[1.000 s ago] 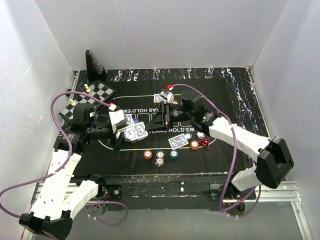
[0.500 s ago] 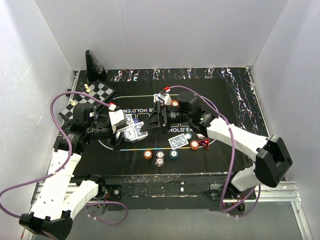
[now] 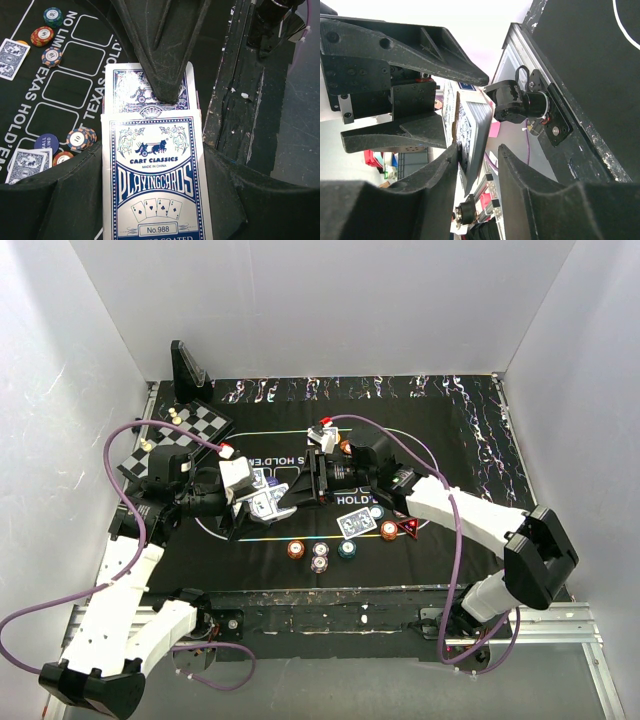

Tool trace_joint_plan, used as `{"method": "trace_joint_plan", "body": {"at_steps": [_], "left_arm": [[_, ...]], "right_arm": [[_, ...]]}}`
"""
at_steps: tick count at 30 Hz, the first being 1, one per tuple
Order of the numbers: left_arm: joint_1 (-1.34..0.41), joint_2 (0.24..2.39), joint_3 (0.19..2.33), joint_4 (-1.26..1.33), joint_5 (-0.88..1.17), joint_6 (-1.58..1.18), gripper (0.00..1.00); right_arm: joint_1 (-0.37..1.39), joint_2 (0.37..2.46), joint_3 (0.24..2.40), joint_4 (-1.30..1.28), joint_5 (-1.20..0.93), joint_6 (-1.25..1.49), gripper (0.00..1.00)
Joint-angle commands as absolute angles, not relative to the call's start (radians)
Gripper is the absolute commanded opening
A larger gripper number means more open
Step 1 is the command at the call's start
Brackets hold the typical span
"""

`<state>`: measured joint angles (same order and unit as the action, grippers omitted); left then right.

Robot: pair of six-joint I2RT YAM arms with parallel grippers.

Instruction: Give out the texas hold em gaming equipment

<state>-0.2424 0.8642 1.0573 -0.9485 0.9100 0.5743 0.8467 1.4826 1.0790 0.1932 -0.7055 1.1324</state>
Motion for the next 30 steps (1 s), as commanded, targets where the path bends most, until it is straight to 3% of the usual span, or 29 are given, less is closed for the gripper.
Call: {"method": "trace_joint_plan", "body": {"at_steps": [1,5,10,17,21,25,30], "left_arm": [[-0.241,0.854,1.086,-0.897,0.973,0.546,0.12],[-0.242,0.853,1.086,-0.897,0.969,0.543,0.12],[-0.241,0.850,1.083,-0.897,0.968,0.545,0.12],[-0.241,0.848,1.094,-0.900,0.971,0.546,0.12],[-0.242,0.847,1.092,-0.900,0.976,0.546,0.12],[-0.241,0.847,1.092,-0.897,0.983,0.542,0.12],[-0.241,0.848,1.092,-0.894,0.988,0.537,0.12]], "right_arm": [[0.834,1.454,1.083,0.206,-0.676,1.126,0.39],[0.833,1.457,1.081,0.212,-0.676,1.137,0.28],[0.828,1.440,1.066,0.203,-0.663,1.137,0.20],[0.810,1.416,1.035,0.180,-0.652,1.128,0.17],[0.798,1.402,1.040,0.146,-0.644,1.101,0.21],[0.798,1.410,1.052,0.120,-0.646,1.085,0.42],[0.798,1.417,1.065,0.123,-0.653,1.092,0.50]]}}
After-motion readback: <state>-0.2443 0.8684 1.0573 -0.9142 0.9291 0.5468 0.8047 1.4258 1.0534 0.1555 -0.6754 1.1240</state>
